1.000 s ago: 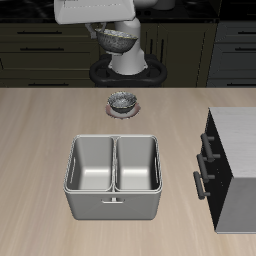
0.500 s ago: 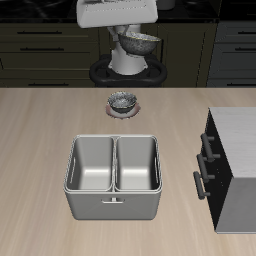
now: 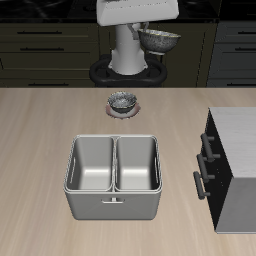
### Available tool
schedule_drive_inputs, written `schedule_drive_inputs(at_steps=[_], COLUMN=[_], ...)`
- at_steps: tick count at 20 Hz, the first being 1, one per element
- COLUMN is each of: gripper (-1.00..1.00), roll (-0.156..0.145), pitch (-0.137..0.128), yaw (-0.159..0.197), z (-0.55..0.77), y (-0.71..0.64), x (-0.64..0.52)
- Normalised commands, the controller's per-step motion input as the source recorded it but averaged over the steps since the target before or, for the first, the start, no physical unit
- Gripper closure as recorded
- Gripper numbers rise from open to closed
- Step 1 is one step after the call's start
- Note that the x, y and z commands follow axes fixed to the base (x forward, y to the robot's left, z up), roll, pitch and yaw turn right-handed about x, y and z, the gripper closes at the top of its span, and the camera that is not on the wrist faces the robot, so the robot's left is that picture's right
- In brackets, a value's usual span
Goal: Pick up the bowl on the table and place it on top of the white cabinet
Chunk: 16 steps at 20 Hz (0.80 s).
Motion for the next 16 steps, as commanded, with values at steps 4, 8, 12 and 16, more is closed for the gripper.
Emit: schedule_drive_inputs(at_steps=[4,8,12,16], gripper=[1.0,1.0,1.0,1.0], roll=[0.008,0.027,0.011,0.008], pitch=[-0.016,0.002,-0.001,-0.011], yaw=[0.014,0.016,0.013,0.005], z=[0.05,0.0,0.01,0.04], y=[0.42,0.59,0.37,0.3], x=[0.0,0.02,0.04,0.01])
